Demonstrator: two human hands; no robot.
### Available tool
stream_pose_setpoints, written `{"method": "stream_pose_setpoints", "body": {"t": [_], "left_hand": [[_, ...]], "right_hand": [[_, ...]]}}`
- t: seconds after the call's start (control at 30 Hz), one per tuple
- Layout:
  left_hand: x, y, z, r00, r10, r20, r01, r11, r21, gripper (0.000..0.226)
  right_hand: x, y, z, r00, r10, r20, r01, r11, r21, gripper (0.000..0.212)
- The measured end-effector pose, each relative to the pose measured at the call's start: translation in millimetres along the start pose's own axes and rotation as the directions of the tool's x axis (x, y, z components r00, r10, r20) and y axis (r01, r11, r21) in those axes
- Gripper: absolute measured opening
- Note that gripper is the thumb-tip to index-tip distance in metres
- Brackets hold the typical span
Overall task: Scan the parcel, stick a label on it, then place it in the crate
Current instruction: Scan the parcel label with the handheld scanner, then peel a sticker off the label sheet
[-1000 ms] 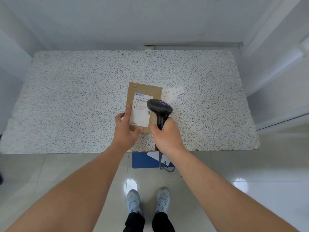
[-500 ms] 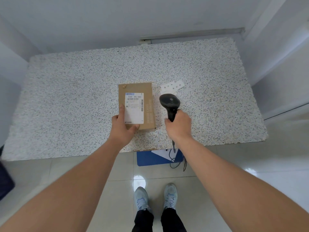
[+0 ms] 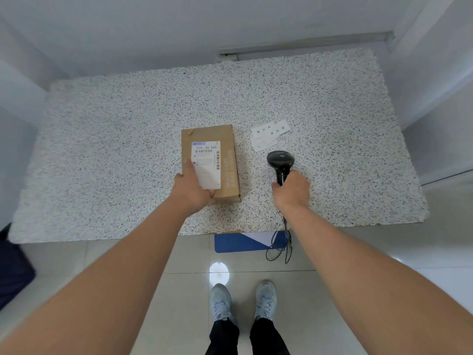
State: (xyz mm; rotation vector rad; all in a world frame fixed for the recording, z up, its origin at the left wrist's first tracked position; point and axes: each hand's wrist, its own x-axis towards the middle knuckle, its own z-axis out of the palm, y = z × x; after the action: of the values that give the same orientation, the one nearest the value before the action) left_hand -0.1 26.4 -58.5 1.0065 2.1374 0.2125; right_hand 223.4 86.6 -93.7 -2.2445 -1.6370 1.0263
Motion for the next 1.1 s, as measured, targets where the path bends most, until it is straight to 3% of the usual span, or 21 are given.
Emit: {"method": "stream_pose_setpoints", "body": {"t": [0.23, 0.47, 0.53, 0.6, 0.7, 0.87, 1.1], "left_hand": [[0, 28, -1, 0.995, -0.095, -0.034, 0.101, 0.974, 0.202, 0.108], [4, 52, 7, 0.969, 0.228, -0.093, -0.175, 0.903, 0.392, 0.093], [10, 66, 9, 0.941, 0.333, -0.053, -0.284, 0.868, 0.407, 0.086], [19, 81, 10, 0.911, 0.413, 0.004, -0.377, 0.828, 0.415, 0.085], [41, 104, 9, 0.875, 0.478, 0.080, -0.463, 0.777, 0.425, 0.079], [80, 136, 11, 0.841, 0.511, 0.177, -0.528, 0.707, 0.471, 0.071], [122, 161, 13, 0.828, 0.499, 0.255, -0.541, 0.593, 0.596, 0.057]], "right_hand": [[12, 9, 3, 1.000, -0.004, 0.018, 0.005, 0.999, -0.041, 0.042], [21, 15, 1, 0.995, -0.027, 0.093, 0.032, 0.998, -0.050, 0.043], [24, 15, -5, 0.994, -0.047, 0.096, 0.050, 0.998, -0.033, 0.056], [30, 10, -15, 0.997, -0.083, 0.002, 0.083, 0.996, -0.028, 0.067], [50, -4, -30, 0.969, -0.201, -0.144, 0.196, 0.979, -0.051, 0.053], [91, -27, -38, 0.952, -0.280, -0.120, 0.276, 0.960, -0.051, 0.022], [136, -44, -20, 0.960, -0.279, -0.002, 0.278, 0.957, -0.079, 0.030]]}}
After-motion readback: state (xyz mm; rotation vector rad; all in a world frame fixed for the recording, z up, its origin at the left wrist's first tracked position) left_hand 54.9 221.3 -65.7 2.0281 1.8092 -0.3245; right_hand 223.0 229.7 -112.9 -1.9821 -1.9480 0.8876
